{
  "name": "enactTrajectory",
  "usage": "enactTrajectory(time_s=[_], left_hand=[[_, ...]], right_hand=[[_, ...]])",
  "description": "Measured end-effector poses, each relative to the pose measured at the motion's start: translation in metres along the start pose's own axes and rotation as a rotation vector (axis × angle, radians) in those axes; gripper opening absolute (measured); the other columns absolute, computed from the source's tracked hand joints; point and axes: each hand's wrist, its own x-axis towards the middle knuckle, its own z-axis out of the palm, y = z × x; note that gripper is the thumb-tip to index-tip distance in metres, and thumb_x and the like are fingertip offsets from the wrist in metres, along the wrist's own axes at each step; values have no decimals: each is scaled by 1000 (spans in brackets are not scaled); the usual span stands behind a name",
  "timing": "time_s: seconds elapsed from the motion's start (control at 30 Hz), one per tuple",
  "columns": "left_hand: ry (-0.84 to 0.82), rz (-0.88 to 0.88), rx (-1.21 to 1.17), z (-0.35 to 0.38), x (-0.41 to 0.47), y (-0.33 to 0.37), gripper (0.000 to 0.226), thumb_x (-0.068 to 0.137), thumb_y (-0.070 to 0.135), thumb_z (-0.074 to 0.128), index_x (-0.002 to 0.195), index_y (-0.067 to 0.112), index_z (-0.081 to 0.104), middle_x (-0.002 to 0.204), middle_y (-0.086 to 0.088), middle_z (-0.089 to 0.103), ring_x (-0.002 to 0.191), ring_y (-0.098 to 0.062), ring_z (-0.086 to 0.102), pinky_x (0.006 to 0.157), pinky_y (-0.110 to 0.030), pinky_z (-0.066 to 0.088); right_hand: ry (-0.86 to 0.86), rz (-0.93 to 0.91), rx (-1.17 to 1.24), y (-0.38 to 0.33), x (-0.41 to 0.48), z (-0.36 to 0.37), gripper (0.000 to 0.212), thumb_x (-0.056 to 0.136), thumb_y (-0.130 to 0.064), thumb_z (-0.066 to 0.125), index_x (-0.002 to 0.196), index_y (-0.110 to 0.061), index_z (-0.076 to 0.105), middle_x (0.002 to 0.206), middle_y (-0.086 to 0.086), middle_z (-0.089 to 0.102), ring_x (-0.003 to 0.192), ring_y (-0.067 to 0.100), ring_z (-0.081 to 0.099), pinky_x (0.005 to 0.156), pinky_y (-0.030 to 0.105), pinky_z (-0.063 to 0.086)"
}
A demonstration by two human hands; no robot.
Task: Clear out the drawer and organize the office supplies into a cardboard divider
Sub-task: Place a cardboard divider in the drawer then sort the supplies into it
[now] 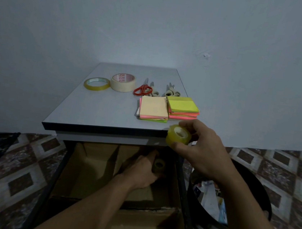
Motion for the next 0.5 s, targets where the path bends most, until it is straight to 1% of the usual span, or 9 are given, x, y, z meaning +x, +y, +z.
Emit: enactTrajectory(time_s=[0.1,0.13,0.2,0.27,0.3,0.4,0.5], left_hand=[[10,6,-6,-1,-1,0,72,75,46,78,136,45,39,128,13,58,113,-10,57,96,-39,52],[3,6,-2,-1,0,-1,78,72,44,81,137,45,39,128,13,58,113,-10,57,96,-38,52],[-21,-1,24,-3,1,-3,87,67,33,84,141,42,38,129,10,59,113,-11,57,96,-38,53],[-35,-6,52,-4,3,-6,85,68,21,82,142,37,43,129,7,59,114,-13,57,97,-37,53],[-30,-10,56,-4,3,-7,81,69,19,82,140,34,46,128,6,60,113,-14,58,97,-37,53],[-16,-30,70,-4,3,-9,79,67,23,85,136,33,49,126,4,60,111,-15,59,93,-37,55],[-18,-34,71,-3,3,-10,79,66,25,86,134,36,48,126,4,59,112,-16,58,94,-39,55]], right_hand=[[0,-3,6,0,-1,0,55,76,-32,81,125,-26,57,110,-8,62,93,7,59,70,11,43],[-1,-5,8,0,-1,0,55,76,-32,81,125,-25,57,110,-8,62,93,8,60,70,11,43],[-5,-5,12,1,-1,-1,56,76,-31,81,126,-24,57,111,-6,62,94,10,60,70,12,43],[-8,-5,14,1,-1,-1,56,76,-31,81,126,-24,57,111,-6,61,94,10,60,70,11,43],[-6,-7,14,1,-1,-1,56,76,-31,81,126,-24,57,111,-6,61,94,10,60,70,11,42],[-2,-10,16,2,-1,-1,55,76,-30,81,125,-25,57,110,-7,61,93,8,59,69,8,41],[-3,-12,17,2,-2,-1,55,77,-30,81,126,-25,57,110,-7,61,93,8,59,70,9,42]])
